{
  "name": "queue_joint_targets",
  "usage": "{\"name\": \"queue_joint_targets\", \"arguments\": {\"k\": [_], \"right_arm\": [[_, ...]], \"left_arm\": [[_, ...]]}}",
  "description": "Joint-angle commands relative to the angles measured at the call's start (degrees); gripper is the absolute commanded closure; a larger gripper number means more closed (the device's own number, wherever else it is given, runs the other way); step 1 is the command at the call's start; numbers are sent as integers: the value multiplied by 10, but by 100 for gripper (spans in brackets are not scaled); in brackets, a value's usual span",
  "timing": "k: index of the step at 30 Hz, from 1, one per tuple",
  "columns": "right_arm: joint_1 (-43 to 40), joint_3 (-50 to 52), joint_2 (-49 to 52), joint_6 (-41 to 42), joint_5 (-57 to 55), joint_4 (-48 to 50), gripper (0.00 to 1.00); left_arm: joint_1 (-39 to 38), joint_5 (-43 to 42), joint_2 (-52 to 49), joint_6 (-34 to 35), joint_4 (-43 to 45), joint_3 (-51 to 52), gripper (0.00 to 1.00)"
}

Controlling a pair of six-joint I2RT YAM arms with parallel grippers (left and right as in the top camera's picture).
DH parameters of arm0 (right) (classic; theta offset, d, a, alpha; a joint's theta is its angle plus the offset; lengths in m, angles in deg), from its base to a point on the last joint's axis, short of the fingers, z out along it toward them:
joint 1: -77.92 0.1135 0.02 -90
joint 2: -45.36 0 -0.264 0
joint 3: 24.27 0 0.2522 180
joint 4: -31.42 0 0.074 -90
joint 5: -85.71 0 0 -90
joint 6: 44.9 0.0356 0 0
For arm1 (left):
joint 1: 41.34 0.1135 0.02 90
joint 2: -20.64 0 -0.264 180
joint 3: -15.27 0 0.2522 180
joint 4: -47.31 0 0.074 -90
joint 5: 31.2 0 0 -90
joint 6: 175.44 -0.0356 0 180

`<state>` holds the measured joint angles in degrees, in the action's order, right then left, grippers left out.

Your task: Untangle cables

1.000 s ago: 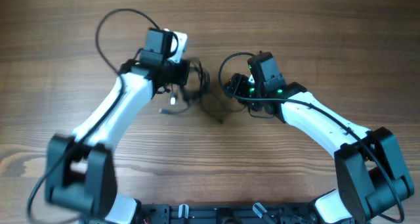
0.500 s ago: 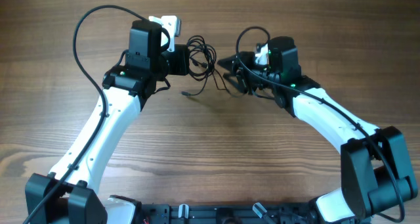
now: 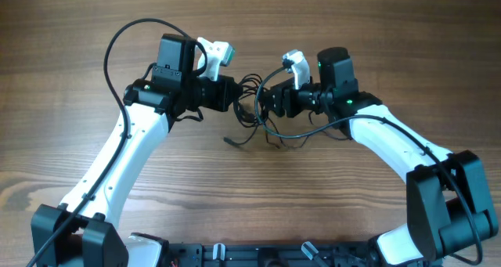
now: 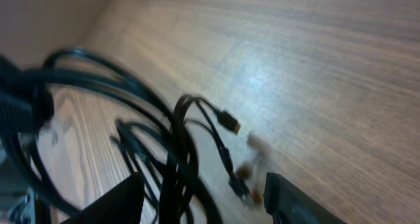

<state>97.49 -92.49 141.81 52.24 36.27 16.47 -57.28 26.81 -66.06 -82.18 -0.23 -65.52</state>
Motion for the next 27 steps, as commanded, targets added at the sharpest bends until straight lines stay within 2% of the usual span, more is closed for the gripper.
{"name": "queue_joint_targets", "arguments": {"k": [1, 6, 11, 14, 15, 20, 22, 23, 24, 25, 27], "right_arm": [[11, -3, 6, -64, 41, -16, 42], [33, -3, 6, -87, 67, -9, 47], [33, -3, 6, -86, 65, 37, 46], [34, -3, 6, -86, 65, 37, 64], [34, -3, 6, -87, 65, 38, 67], [34, -3, 6, -87, 65, 57, 63], [34, -3, 6, -87, 64, 66, 66], [34, -3, 6, -87, 63, 68, 80], [34, -3, 6, -87, 62, 71, 88], [34, -3, 6, -86, 63, 76, 93], [34, -3, 6, -85, 100, 87, 96]], "left_arm": [[1, -21, -4, -13, 0, 4, 96], [2, -21, -4, -4, 1, 4, 95], [36, -44, -4, 47, 0, 4, 96], [45, -76, -4, 64, 1, 4, 95], [45, -77, -6, 77, 1, 4, 95], [45, -98, -21, 77, 2, 4, 95], [45, -102, -26, 77, 7, 4, 95], [45, -102, -26, 77, 9, 4, 95], [45, -102, -26, 77, 10, 4, 95], [45, -99, -27, 77, 9, 4, 94], [45, -62, -38, 83, 10, 4, 93]]}}
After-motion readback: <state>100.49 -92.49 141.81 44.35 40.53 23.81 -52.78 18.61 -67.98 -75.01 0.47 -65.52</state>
